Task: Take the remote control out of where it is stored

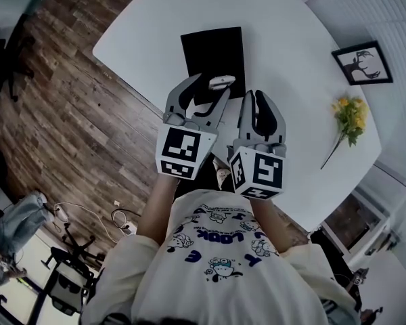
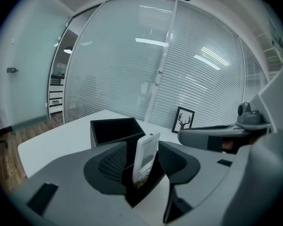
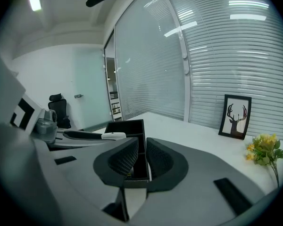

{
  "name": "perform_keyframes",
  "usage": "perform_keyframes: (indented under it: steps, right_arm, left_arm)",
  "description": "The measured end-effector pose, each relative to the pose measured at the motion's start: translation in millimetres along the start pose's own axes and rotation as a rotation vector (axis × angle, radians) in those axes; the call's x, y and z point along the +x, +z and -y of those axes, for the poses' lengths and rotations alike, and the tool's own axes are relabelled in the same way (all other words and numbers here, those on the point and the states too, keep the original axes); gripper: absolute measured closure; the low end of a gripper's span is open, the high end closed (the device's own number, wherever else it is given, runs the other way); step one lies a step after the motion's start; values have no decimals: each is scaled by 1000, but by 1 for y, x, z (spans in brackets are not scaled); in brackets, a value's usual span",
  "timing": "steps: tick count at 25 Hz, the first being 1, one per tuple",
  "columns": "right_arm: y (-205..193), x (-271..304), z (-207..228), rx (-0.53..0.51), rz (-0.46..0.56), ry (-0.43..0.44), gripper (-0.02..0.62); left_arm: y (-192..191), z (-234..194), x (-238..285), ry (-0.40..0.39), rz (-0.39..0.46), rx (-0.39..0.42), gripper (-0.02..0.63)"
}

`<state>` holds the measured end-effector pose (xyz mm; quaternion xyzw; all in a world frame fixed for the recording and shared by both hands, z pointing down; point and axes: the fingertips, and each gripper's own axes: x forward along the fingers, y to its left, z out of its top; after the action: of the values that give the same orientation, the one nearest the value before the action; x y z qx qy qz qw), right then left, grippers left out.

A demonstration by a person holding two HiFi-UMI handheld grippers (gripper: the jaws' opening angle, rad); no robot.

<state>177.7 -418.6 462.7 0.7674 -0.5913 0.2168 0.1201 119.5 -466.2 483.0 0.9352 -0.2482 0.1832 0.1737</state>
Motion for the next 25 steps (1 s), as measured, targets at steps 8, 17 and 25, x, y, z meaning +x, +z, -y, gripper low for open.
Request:
perform_keyframes:
  steps: [8,17,25]
  right_arm:
    - [-10,3,2,0,-27,-5,528]
    - [-15,3,13,8,-37,-21,528]
    - [-18,-3,18,14,-37,-26,528]
  left_arm:
    - [-5,3,12,-44,-53,67,394]
    - [-7,9,21,-64,-60,122,450]
    - [-6,13,16,-73,-47,126,511]
